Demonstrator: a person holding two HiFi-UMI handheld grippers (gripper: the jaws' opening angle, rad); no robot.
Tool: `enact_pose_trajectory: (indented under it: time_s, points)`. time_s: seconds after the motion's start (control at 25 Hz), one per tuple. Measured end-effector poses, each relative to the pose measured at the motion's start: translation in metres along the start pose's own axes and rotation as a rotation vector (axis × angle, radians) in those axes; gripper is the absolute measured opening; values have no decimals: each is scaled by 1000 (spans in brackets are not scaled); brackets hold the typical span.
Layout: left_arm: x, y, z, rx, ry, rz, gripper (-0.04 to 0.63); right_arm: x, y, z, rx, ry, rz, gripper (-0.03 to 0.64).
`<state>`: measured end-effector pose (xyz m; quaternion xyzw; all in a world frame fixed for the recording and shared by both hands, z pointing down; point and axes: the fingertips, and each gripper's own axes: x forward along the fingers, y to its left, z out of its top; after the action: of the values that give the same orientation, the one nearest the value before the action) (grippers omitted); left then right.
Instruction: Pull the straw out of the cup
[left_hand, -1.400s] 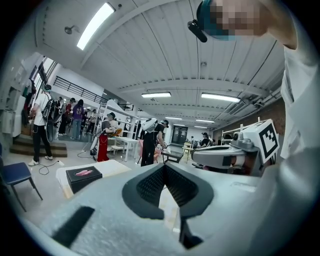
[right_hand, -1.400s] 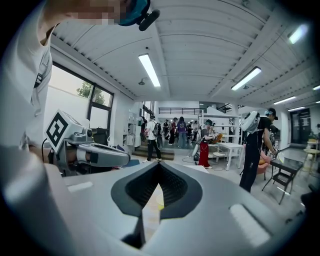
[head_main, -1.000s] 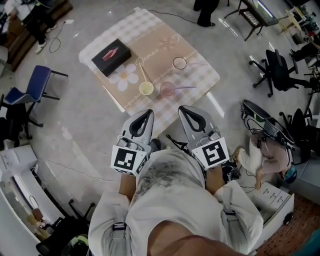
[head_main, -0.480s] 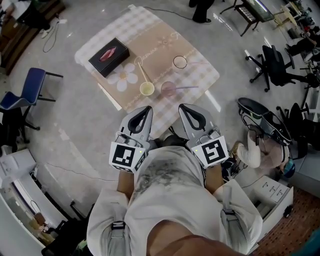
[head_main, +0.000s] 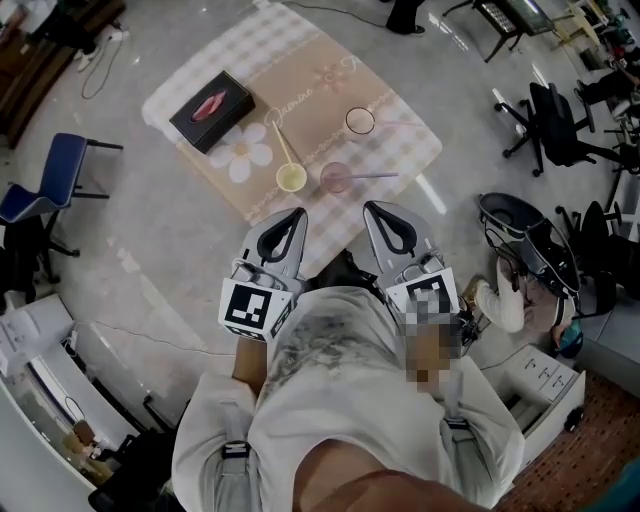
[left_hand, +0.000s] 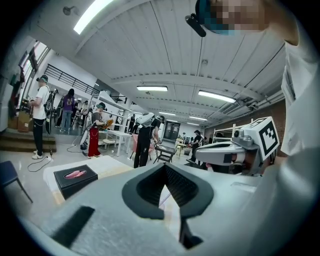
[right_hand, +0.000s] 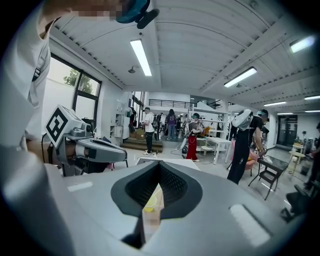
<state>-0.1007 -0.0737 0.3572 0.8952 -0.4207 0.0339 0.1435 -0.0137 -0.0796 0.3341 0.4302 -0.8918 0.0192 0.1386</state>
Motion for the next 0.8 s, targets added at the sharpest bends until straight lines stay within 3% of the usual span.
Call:
enact_pose_trajectory:
  time_s: [0.8]
  points:
    - [61,10,-6,-32,49,3,5,31,-54,-11,18,17,18,11]
